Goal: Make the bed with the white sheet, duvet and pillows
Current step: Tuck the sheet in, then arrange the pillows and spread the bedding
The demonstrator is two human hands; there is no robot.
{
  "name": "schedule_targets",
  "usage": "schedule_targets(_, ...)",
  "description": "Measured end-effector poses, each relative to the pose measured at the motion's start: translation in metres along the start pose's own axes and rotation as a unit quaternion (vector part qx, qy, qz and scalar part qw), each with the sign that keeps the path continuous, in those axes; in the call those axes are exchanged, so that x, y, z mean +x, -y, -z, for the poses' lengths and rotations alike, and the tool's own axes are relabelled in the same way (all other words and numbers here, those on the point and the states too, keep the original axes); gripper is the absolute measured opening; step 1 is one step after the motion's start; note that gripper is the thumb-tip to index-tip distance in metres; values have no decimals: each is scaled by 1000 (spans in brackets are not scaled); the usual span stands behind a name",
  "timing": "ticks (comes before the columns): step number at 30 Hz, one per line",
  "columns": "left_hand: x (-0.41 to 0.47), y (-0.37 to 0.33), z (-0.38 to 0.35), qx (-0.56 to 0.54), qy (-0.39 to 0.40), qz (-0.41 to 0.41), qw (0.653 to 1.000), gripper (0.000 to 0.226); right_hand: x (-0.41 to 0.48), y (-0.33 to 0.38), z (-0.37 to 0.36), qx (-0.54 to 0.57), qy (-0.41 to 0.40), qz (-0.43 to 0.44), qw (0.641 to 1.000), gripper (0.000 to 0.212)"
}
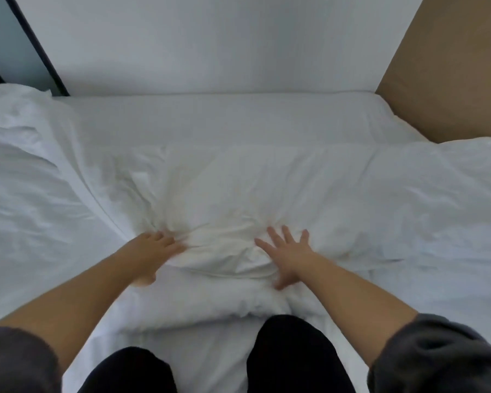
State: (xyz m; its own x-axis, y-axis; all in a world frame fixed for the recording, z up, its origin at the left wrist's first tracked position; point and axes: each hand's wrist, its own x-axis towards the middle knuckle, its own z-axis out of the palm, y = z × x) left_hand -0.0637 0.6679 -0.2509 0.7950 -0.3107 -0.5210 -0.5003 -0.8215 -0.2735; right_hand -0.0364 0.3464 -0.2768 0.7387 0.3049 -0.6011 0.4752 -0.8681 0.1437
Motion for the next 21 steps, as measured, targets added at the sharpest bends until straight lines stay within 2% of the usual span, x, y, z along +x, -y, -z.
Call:
schedule_targets(3, 9, 19, -22, 77, -198, 15, 977, 86, -8, -4, -5, -21, -122, -39, 992, 90)
schedule_targets(5, 11, 33, -27, 79, -271, 48, 958, 69, -20, -15, -12, -42, -168, -115, 978, 83)
schedule_targets(7, 5, 31, -13, 76, -239, 65, 966, 58, -38, -34, -19, -32, -161, -203, 965, 75)
schedule_targets(8, 3, 28, -4, 70, -181, 74, 978, 52, -48, -45, -20, -18, -175, -226, 958, 62)
schedule_targets(10, -5, 26, 18, 75, -84, 95, 989, 35, -66, -67, -18, -17, -214, -218, 952, 34)
schedule_targets(12, -17, 27, 29, 71, 1, 92, 993, 37, -81, -87, -20, -31, -196, -180, 963, 24)
schedule_targets(13, -23, 27, 29, 67, 7, 86, 994, 40, -87, -94, -27, -34, -186, -158, 969, 25)
schedule_targets(15, -29, 23, 18, 45, 14, 85, 995, 48, -89, -98, -54, -5, -222, -120, 967, 27)
schedule_targets(17, -27, 8, -4, 4, 27, 92, 995, 58, -84, -88, -76, 26, -213, -134, 968, 47)
schedule_targets(19, -23, -14, -29, -3, 43, 98, 994, 67, -76, -77, -78, 26, -108, -131, 985, 61)
schedule_targets(21, -17, -30, -47, 21, 66, 123, 990, 80, -62, -75, -59, 29, 9, -111, 993, 61)
